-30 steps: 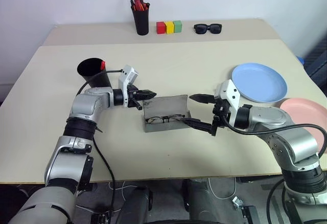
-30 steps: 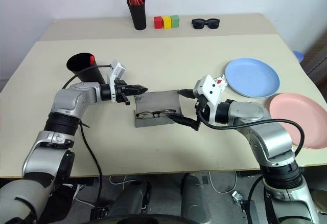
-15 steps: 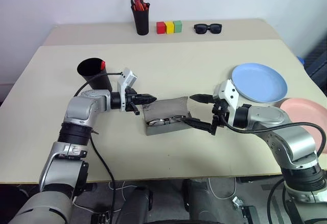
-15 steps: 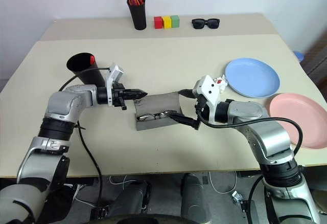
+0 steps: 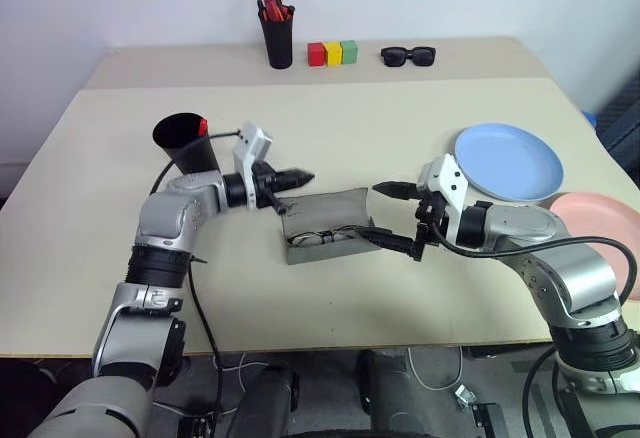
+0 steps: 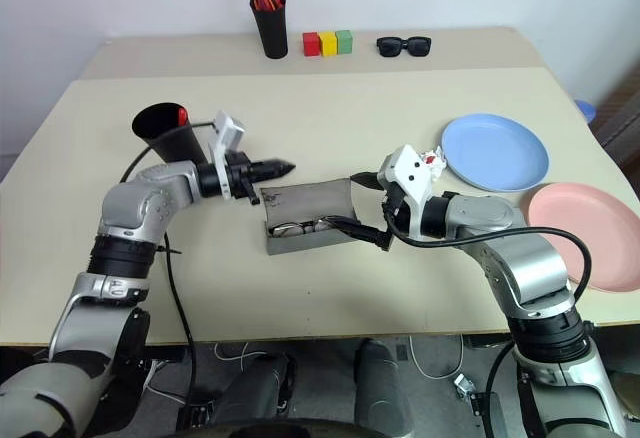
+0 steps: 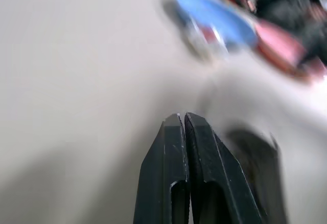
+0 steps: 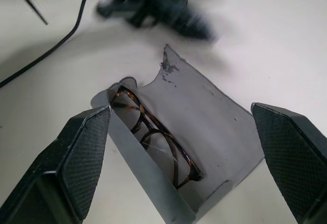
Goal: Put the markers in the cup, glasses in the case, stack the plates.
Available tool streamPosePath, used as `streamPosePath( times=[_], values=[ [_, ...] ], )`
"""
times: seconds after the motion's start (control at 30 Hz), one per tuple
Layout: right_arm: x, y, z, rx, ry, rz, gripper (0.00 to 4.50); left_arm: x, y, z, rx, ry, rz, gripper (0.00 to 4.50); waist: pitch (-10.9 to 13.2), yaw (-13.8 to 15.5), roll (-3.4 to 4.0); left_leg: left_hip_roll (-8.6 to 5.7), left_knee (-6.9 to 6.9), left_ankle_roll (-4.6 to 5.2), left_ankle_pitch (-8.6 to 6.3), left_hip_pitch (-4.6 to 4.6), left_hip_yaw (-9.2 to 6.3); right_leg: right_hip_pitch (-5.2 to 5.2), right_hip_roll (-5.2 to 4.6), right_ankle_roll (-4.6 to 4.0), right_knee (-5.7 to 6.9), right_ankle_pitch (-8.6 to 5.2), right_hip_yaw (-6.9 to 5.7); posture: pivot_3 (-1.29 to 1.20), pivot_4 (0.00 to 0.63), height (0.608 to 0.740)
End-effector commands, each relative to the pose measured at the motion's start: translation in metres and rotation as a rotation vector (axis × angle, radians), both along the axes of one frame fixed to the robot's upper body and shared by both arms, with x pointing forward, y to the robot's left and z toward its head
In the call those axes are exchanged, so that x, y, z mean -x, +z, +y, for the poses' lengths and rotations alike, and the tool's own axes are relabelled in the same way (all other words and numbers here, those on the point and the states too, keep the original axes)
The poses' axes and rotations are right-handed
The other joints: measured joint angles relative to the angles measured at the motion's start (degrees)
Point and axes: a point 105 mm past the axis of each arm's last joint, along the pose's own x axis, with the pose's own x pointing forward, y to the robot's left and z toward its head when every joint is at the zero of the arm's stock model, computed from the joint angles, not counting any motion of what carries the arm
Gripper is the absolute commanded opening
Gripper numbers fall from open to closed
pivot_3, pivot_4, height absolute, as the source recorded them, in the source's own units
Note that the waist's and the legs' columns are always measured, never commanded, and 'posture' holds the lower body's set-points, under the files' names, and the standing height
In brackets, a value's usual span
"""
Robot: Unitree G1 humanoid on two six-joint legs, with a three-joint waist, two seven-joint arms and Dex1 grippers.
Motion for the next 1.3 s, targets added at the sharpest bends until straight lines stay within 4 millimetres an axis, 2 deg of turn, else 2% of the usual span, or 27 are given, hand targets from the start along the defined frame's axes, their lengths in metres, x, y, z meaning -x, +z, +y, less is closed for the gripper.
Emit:
streamPosePath(
  times=[0.03, 0.23, 0.43, 0.67, 0.87, 1.0, 1.07, 1.1, 1.2, 1.3],
  values=[
    [-0.001, 0.011, 0.003, 0.006, 0.014, -0.058, 4.5, -0.009, -0.008, 0.009, -0.028, 0.068, 0.013, 0.06, -0.01, -0.09, 0.01, 0.0, -0.02, 0.0, 0.0, 0.02, 0.01, 0.0, 0.0, 0.0, 0.0, 0.0, 0.01, 0.0, 0.15, 0.74],
    [0.0, 0.01, 0.004, 0.009, 0.015, -0.061, 4.5, 0.005, -0.037, 0.006, -0.117, -0.012, 0.124, 0.06, 0.0, 0.01, 0.01, -0.01, 0.0, 0.0, 0.0, 0.0, 0.01, 0.0, 0.0, 0.0, 0.01, 0.0, 0.0, 0.0, 0.15, 0.74],
    [0.0, 0.008, 0.003, 0.019, 0.006, -0.061, 4.5, 0.013, -0.041, 0.004, -0.105, -0.06, 0.177, 0.06, -0.01, 0.01, 0.0, -0.01, 0.0, 0.0, 0.0, 0.03, 0.01, 0.03, 0.0, 0.0, 0.02, 0.0, 0.01, 0.0, 0.15, 0.74],
    [-0.003, 0.008, 0.001, 0.027, -0.003, -0.068, 4.5, 0.043, -0.044, -0.004, -0.121, -0.211, 0.223, 0.06, -0.01, -0.15, 0.01, 0.0, -0.01, 0.0, 0.0, 0.05, 0.01, 0.03, 0.0, 0.0, 0.02, 0.0, 0.01, 0.0, 0.15, 0.74],
    [-0.005, 0.009, -0.001, 0.034, -0.012, -0.077, 4.5, 0.06, -0.049, -0.005, -0.152, -0.272, 0.236, 0.06, -0.01, -0.01, 0.01, 0.0, 0.01, 0.0, 0.0, 0.03, 0.0, 0.03, 0.01, 0.0, 0.03, 0.0, 0.01, 0.0, 0.15, 0.74],
    [-0.006, 0.009, -0.002, 0.034, -0.018, -0.076, 4.5, 0.052, -0.035, -0.005, -0.12, -0.242, 0.143, 0.06, -0.01, 0.07, 0.01, 0.01, 0.0, 0.0, 0.0, 0.05, 0.0, 0.04, 0.01, 0.0, 0.03, 0.0, 0.01, 0.0, 0.15, 0.74],
    [-0.011, 0.013, -0.007, 0.018, -0.054, -0.094, 4.5, 0.038, -0.012, -0.004, -0.041, -0.178, 0.043, 0.06, -0.01, 0.13, 0.01, 0.01, 0.02, 0.0, 0.0, 0.03, 0.0, 0.04, 0.0, 0.0, 0.02, 0.0, 0.0, 0.0, 0.15, 0.74],
    [-0.014, 0.015, -0.011, 0.014, -0.079, -0.104, 4.5, 0.038, 0.0, -0.004, -0.016, -0.184, -0.023, 0.06, 0.0, 0.13, 0.0, 0.01, 0.03, 0.0, 0.0, 0.03, 0.0, 0.04, 0.0, -0.01, 0.02, 0.0, 0.01, 0.0, 0.15, 0.74],
    [-0.021, 0.016, -0.028, 0.044, -0.148, -0.12, 4.5, 0.046, 0.019, -0.002, 0.063, -0.234, -0.03, 0.88, 0.0, 0.08, 0.0, 0.01, 0.03, 0.0, 0.0, 0.01, -0.02, 0.04, 0.0, -0.01, 0.02, 0.0, 0.0, 0.0, 0.15, 0.74],
    [-0.024, 0.02, -0.052, 0.076, -0.222, -0.134, 4.5, 0.054, 0.027, 0.001, 0.072, -0.274, -0.067, 2.37, 0.0, -0.02, 0.0, 0.0, -0.02, 0.0, 0.0, 0.03, 0.02, 0.03, 0.0, 0.0, 0.01, 0.0, 0.01, 0.0, 0.15, 0.74]
  ],
)
